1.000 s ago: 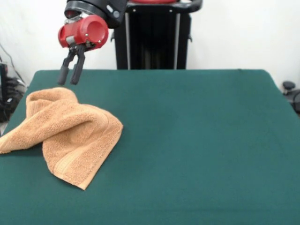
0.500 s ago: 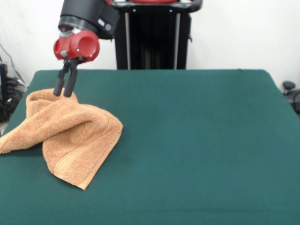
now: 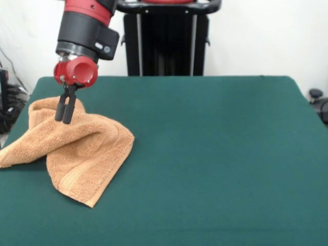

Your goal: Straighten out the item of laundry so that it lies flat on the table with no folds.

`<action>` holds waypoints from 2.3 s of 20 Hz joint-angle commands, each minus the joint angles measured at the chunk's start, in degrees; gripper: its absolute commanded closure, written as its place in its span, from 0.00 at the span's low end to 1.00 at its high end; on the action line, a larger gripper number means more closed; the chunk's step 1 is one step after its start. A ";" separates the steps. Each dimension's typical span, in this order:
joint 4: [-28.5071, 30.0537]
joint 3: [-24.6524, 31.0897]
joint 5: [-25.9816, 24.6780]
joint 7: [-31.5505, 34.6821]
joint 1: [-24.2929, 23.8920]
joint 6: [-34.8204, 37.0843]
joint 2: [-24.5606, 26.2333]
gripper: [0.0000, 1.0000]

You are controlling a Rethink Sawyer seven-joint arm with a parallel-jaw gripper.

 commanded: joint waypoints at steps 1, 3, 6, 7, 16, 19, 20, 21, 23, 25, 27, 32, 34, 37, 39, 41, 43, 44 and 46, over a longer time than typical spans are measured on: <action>-1.40 6.50 -0.70 5.31 1.46 5.91 1.19 0.00; -0.62 5.86 -0.15 5.54 2.06 5.27 0.81 0.00; 0.37 5.17 0.49 5.94 2.75 5.11 -0.05 0.00; 0.62 5.12 0.60 6.12 2.84 5.04 -0.23 0.00; 1.77 3.79 1.31 5.78 4.46 6.56 -0.46 0.00; 2.69 8.90 -0.62 5.78 0.50 11.62 0.88 0.00; 2.33 9.54 -0.99 6.48 0.16 9.98 1.70 0.00; 1.79 9.59 -1.15 7.10 0.36 7.84 2.40 0.00; 0.83 11.19 -1.68 7.28 -0.50 7.10 3.72 0.00; -0.13 11.19 -1.16 6.92 -0.13 6.79 4.69 0.00; -1.04 11.05 -0.86 6.74 0.29 5.78 5.82 0.00; -2.50 10.81 -0.21 5.94 1.04 5.33 7.16 0.00; -2.97 10.84 0.05 5.88 1.21 5.24 7.57 0.00; -3.51 9.81 1.50 5.65 2.36 5.92 7.91 0.00; -3.67 8.84 2.34 5.29 3.22 6.73 7.60 0.00; -3.64 7.80 3.09 4.97 4.08 7.59 7.17 0.00; -3.97 6.54 4.14 4.35 4.95 9.49 6.60 0.00; -4.18 5.70 4.73 3.75 5.46 11.05 6.09 0.00; -4.26 4.24 5.58 2.99 6.46 12.77 5.35 0.00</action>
